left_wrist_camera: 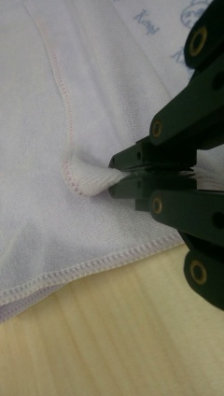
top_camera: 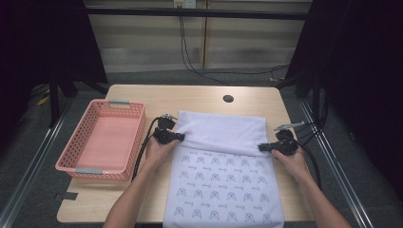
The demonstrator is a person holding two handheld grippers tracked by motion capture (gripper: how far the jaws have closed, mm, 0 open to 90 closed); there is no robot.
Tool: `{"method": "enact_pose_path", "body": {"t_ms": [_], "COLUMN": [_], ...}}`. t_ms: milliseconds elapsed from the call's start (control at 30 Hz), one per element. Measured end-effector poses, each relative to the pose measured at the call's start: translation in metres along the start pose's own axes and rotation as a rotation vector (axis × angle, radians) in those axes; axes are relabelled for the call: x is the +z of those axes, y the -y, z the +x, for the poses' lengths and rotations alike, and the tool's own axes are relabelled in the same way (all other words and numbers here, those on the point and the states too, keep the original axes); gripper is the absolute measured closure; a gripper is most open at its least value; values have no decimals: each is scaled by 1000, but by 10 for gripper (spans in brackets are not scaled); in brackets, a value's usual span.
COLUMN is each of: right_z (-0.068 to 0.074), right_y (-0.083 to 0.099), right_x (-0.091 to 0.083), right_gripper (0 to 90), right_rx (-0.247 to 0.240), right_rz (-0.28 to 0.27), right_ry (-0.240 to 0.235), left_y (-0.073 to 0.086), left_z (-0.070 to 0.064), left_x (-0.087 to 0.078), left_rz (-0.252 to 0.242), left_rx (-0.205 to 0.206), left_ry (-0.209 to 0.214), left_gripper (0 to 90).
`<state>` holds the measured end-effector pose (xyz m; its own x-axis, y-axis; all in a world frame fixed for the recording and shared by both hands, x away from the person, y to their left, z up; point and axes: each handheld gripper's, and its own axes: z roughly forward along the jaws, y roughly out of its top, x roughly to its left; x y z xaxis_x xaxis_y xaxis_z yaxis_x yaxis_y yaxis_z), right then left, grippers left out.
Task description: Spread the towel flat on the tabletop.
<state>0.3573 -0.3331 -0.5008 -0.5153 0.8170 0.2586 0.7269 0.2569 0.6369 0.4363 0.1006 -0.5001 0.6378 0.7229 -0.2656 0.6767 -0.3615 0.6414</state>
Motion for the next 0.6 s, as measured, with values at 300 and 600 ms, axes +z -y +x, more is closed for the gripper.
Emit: {"method": "enact_pose_path", "body": {"t_ms": [300,600], "right_z": [-17,-26], "right_y": [-21,-30], "right_x": [17,26], "right_gripper": [873,873], "right_rx": [25,51], "right_rz": [-42,-80], "right_ry": [30,50], "left_y": [-19,-28], "left_z": [18,30], "left_x": [12,17], "left_rz": [-11,-43], "left_rx": [-19,-108], "left_ry": [-30,19], "left_gripper": [873,874]}}
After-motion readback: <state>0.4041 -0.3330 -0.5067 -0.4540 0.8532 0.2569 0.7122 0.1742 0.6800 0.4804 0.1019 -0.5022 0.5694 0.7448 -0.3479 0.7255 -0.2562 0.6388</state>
